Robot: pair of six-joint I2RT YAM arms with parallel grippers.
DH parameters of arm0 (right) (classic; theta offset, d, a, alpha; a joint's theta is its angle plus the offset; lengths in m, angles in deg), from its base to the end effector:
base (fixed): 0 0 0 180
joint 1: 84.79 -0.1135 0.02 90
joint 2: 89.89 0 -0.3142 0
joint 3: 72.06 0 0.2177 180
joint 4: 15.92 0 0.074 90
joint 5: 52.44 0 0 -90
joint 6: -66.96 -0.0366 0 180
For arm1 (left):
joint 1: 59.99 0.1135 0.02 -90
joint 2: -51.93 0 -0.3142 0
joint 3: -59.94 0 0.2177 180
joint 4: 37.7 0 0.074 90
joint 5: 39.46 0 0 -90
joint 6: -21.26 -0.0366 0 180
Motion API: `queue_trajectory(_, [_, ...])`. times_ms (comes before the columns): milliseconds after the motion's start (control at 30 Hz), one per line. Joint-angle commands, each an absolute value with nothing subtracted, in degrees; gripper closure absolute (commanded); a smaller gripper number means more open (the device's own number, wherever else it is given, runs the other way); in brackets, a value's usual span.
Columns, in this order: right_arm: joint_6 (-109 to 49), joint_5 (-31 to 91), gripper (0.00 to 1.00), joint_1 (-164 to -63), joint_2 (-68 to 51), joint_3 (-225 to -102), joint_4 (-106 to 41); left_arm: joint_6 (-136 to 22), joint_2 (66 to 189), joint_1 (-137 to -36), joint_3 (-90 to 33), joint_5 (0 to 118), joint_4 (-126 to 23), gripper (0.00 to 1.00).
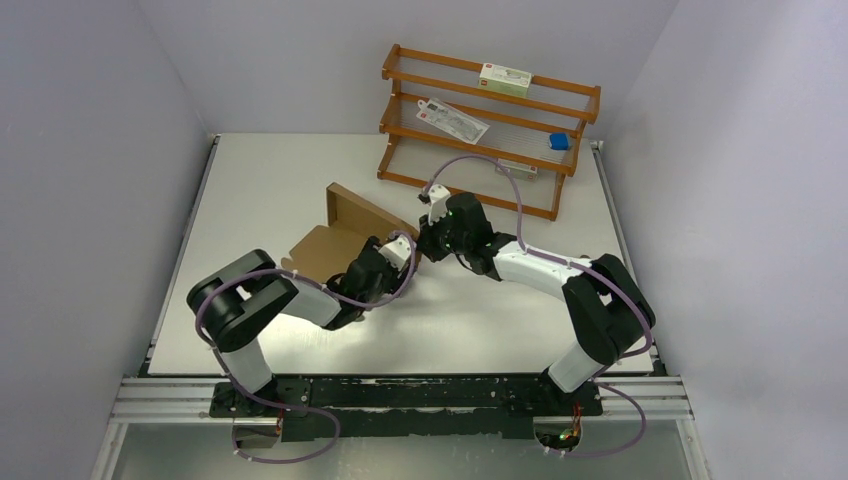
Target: Fold the paper box
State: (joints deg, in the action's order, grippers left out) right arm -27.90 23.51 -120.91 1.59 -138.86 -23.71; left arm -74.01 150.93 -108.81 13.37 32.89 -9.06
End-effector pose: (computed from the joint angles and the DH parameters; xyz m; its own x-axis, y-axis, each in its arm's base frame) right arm 0.2519 0.1948 0.2779 -0.4946 -0.2592 -0.8296 -0.6979 0.6873 0.2013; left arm 0.2069 -0.2196 0.2074 -0.2154 0.3791 -0.8999 0.5567 0.8048 0.2058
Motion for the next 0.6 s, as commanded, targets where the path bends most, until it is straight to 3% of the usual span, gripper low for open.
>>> queue_trajectory(0, [-27.1,21.9,1.00,-121.3,1.6,-140.4,-23.6,-73.5,153.2,-109.2,11.9,28.5,-4.6,0.21])
queue_trajectory(100, [-26.9,21.5,1.00,-121.3,1.8,-140.4,-24.0,-70.3,154.0,-109.0,12.2,25.0,-2.3,0.28])
queue_trajectory(333, [-25.6,20.9,1.00,-121.4,1.8,-140.2,-24.9,-69.3,154.3,-107.1,12.7,24.5,0.4,0.31])
queue_trajectory(367, [-25.5,21.0,1.00,-121.4,1.8,-140.1,-24.9,-62.3,154.0,-106.6,13.0,27.7,1.1,0.35])
queue_trajectory(567, [-25.0,20.5,1.00,-121.3,1.6,-140.2,-25.1,-56.8,152.8,-102.7,13.8,32.4,1.6,0.36])
